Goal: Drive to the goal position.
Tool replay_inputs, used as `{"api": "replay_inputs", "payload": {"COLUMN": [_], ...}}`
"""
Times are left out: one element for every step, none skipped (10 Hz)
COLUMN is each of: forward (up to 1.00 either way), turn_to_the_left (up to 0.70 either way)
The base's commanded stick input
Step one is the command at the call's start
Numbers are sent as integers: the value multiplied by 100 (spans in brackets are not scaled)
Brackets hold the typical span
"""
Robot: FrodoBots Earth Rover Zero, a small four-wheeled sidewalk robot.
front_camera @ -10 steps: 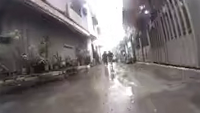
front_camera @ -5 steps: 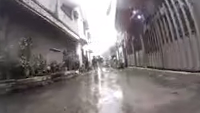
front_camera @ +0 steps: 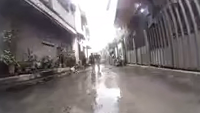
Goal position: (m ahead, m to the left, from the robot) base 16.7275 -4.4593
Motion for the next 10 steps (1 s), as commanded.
{"api": "replay_inputs", "payload": {"forward": [99,99,99,99,99,99,99,99,99,99], "turn_to_the_left": [40,28,0,0,0,0,0,0,0,0]}}
